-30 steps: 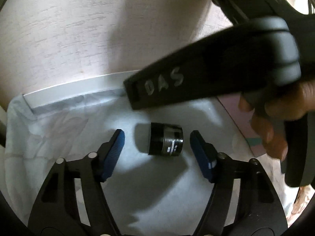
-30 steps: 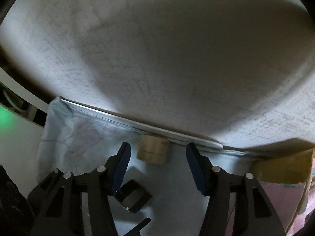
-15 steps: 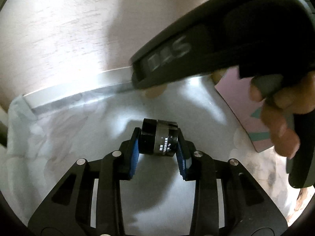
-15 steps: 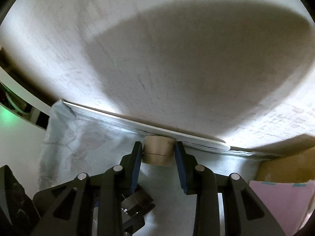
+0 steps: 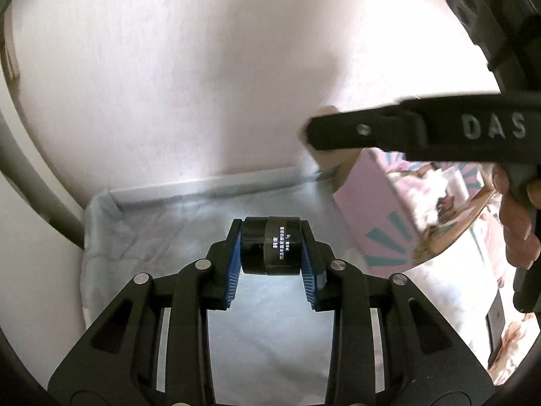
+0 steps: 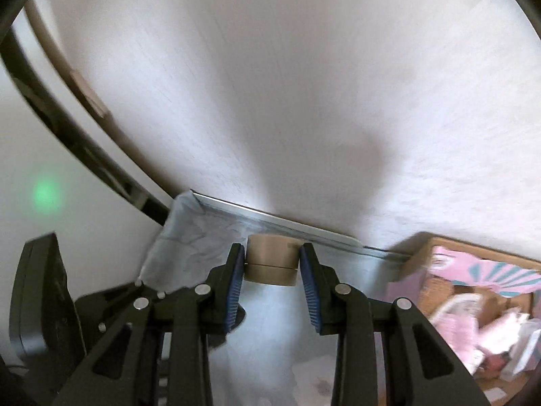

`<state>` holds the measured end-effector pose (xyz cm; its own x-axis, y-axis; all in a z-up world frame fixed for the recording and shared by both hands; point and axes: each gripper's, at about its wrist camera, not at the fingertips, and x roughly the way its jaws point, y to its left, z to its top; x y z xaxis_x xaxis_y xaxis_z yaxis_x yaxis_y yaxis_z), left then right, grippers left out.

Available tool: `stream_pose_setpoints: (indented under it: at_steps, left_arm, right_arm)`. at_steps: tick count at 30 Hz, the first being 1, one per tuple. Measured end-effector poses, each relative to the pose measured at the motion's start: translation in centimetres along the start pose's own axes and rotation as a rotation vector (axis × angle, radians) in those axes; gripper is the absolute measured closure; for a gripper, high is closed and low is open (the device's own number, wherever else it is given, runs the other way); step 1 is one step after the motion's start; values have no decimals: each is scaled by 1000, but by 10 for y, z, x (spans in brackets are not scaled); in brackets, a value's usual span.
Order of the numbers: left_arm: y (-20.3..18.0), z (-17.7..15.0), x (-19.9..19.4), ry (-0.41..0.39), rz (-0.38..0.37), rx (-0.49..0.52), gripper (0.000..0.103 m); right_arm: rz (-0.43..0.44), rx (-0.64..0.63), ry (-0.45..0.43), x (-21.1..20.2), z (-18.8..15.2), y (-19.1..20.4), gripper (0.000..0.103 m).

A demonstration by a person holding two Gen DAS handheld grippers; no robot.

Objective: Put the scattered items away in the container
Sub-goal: 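Carry black cup and cork roll into the box and open both tools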

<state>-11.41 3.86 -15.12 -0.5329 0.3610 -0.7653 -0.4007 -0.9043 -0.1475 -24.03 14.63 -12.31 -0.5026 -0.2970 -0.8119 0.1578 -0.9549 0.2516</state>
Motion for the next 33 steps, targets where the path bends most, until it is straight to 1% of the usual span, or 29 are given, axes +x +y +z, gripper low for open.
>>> stream_pose_setpoints:
  at_steps: [1, 3, 4, 9, 11, 14, 22, 29, 33]
  left_arm:
    - [-3, 5, 0, -4, -3, -3, 75]
    - [-10, 6, -14, -20, -9, -5, 75]
    - [-4, 17, -17, -27, -11, -6, 75]
    - [-36, 42, -31, -68, -25, 21, 75]
    - [-57, 50, -26, -73, -32, 36, 75]
    - [-73, 59, -24, -64, -53, 40, 75]
    - [-128, 68, 15, -2, -108, 72, 75]
    - [-172, 71, 51, 53, -141, 86, 75]
    - [-192, 65, 71, 76, -142, 91, 75]
  right_arm:
    - [-4, -6, -6, -11, -3, -1, 72]
    - [-8, -13, -18, -29, -8, -12, 72]
    - [-8, -11, -23, -39, -9, -17, 72]
    - [-32, -12, -42, -75, -15, -44, 72]
    - [-47, -7, -51, -89, -19, -58, 72]
    - [-73, 6, -59, -103, -25, -77, 72]
    - [-145, 45, -64, -143, -47, -136, 72]
    - [-190, 85, -24, -154, -75, -188, 72]
    - [-206, 98, -4, -159, -88, -215, 72]
